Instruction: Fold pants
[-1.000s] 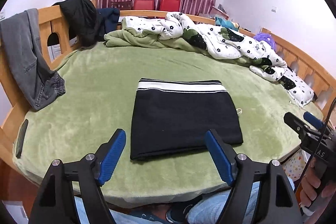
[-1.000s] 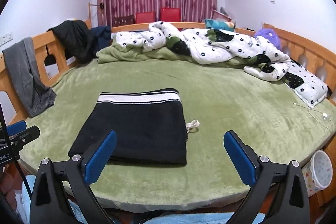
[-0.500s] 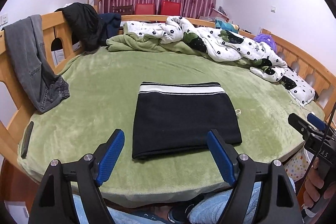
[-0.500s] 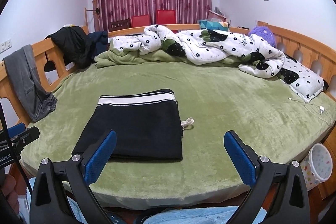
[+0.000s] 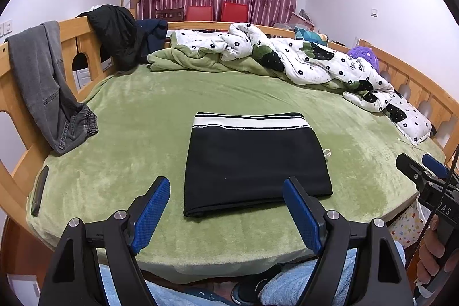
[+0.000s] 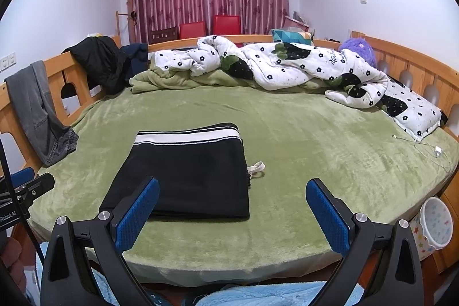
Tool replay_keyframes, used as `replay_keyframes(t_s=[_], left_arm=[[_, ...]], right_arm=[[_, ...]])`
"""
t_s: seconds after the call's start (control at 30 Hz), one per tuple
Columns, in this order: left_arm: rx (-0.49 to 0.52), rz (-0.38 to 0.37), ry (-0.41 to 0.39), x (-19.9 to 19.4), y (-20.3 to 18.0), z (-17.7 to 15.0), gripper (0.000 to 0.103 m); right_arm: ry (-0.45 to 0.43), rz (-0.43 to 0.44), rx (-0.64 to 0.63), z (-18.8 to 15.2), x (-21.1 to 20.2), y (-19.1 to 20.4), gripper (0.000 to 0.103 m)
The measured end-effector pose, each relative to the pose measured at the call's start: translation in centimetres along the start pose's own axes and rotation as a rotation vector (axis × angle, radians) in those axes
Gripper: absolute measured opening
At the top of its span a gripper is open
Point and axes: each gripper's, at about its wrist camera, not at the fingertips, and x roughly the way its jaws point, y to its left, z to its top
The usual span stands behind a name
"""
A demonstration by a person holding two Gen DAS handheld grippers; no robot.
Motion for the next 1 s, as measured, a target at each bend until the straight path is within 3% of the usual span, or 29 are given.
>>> replay_keyframes(t_s=[1.0], left_arm=[[-0.019,0.005,-0.004,-0.9,1.1,-0.3,0.080]], right_arm=[[-0.003,0.017,-0.016,0.2,-0.3,2.2,0.101]])
